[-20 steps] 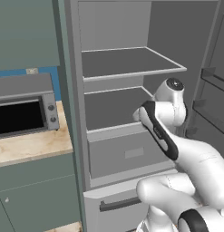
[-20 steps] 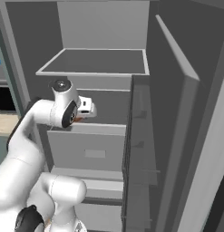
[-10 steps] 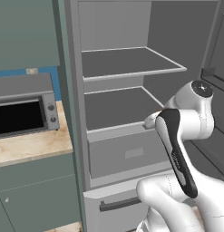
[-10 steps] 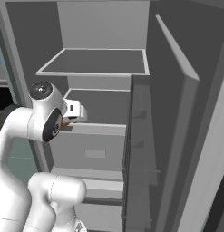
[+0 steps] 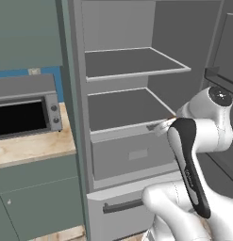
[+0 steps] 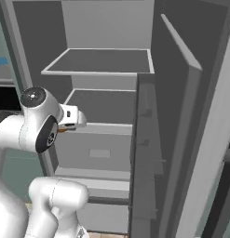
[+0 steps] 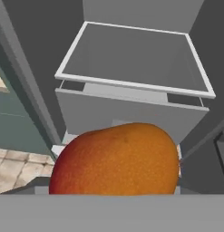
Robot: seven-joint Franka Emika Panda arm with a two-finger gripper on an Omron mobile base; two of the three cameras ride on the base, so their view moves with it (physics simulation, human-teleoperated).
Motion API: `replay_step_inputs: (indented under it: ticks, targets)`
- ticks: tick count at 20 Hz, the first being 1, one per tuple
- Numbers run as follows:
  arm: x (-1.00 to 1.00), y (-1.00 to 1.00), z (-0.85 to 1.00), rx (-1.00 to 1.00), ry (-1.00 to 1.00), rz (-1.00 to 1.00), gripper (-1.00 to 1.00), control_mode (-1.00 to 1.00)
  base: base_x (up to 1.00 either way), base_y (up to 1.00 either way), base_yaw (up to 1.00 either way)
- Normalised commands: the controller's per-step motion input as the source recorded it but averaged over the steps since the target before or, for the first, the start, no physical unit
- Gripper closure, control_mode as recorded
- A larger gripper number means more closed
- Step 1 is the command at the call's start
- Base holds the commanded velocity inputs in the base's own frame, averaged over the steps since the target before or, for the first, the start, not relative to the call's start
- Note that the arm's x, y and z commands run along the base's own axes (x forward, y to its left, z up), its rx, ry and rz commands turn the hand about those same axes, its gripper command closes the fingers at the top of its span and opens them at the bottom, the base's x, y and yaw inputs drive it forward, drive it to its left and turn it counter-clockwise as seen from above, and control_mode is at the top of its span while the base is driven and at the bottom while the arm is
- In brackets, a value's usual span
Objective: Pick the orange and mango from the fridge and place them inside the tupperware on the counter.
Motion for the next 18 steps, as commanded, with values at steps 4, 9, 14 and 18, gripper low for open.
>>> replay_step_inputs:
  ticks: [4, 9, 14, 18]
  targets:
    - [0.00, 0.00, 0.00, 0.00, 0.00, 0.00, 1.00, 1.00, -0.82, 0.54, 0.00]
    - [0.00, 0.00, 0.00, 0.00, 0.00, 0.00, 1.00, 1.00, -0.79, 0.90, 0.00]
    - [0.00, 0.00, 0.00, 0.00, 0.00, 0.00, 1.00, 1.00, -0.15, 1.00, 0.00]
    - [0.00, 0.00, 0.00, 0.00, 0.00, 0.00, 1.00, 1.00, 0.22, 1.00, 0.01]
